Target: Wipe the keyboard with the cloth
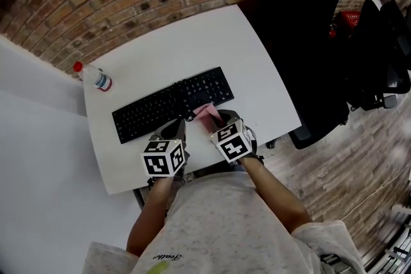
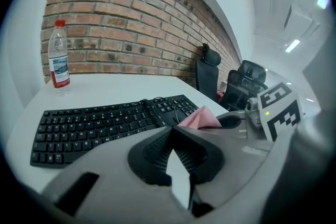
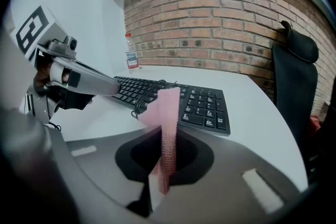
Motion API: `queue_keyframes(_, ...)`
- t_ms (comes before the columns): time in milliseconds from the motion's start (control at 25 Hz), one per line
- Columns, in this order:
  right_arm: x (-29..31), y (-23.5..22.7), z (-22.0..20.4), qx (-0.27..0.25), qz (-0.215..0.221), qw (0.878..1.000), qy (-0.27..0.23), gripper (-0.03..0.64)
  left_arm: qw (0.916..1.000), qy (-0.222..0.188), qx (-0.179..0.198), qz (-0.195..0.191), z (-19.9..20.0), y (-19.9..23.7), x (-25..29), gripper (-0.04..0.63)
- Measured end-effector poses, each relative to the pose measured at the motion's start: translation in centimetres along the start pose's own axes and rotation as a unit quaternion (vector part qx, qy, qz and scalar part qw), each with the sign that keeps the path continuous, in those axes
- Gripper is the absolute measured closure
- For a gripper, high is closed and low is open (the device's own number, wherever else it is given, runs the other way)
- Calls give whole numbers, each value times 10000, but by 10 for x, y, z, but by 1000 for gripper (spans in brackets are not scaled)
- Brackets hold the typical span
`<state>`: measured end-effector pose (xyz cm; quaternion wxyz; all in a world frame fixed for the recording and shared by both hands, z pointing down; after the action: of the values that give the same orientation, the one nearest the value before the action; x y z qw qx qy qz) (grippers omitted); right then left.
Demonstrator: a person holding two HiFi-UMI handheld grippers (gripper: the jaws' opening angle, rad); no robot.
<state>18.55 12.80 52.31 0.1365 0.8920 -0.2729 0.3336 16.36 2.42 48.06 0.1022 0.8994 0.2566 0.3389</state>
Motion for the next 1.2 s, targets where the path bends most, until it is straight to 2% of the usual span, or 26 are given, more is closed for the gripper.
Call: queue_keyframes(1200,-10,-95,-27,294,-254,9992,17,594,10000,-27,-1,3,8,-43,48,598)
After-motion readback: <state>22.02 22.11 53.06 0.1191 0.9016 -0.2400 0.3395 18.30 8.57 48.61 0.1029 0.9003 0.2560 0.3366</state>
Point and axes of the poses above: the fingertips, and each gripper's own axes: x forward along the fingers, y to its left, z out of its top, the point moved 2 cm from there along -x, backward along the fingers, and after that the axes turned 9 degrees about -z, right-handed, at the moved point
